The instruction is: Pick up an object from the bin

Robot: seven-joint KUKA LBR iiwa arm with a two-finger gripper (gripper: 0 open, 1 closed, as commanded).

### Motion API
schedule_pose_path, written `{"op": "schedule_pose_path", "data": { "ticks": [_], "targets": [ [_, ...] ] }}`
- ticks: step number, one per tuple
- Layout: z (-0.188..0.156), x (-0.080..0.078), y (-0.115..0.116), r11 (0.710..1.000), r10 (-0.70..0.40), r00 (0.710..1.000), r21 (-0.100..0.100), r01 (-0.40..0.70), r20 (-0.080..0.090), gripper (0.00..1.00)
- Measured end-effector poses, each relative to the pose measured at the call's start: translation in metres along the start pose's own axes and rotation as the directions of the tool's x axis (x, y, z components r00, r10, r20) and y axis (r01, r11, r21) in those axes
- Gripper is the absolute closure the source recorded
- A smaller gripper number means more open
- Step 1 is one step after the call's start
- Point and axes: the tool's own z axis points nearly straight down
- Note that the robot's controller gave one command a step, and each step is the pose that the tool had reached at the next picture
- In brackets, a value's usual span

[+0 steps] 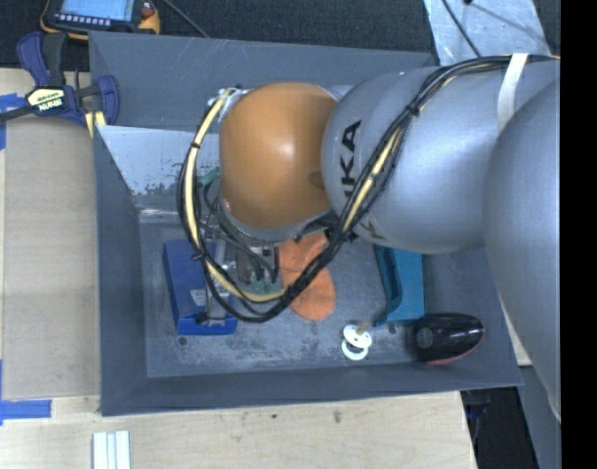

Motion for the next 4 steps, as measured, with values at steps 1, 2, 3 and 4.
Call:
{"op": "schedule_pose_path", "data": {
  "ticks": [1, 2, 3, 4],
  "targets": [
    [0.035, 0.016, 0.000, 0.998, -0.055, 0.998, -0.001, 0.055, 0.003, 0.00],
    [0.062, -0.010, 0.002, 1.000, -0.022, 1.000, -0.001, 0.022, 0.000, 0.00],
    [0.092, 0.003, -0.003, 1.000, -0.025, 1.000, -0.001, 0.025, 0.007, 0.00],
    [0.116, -0.045, 0.033, 0.999, -0.041, 0.998, 0.014, 0.042, -0.043, 1.00]
  ]
}}
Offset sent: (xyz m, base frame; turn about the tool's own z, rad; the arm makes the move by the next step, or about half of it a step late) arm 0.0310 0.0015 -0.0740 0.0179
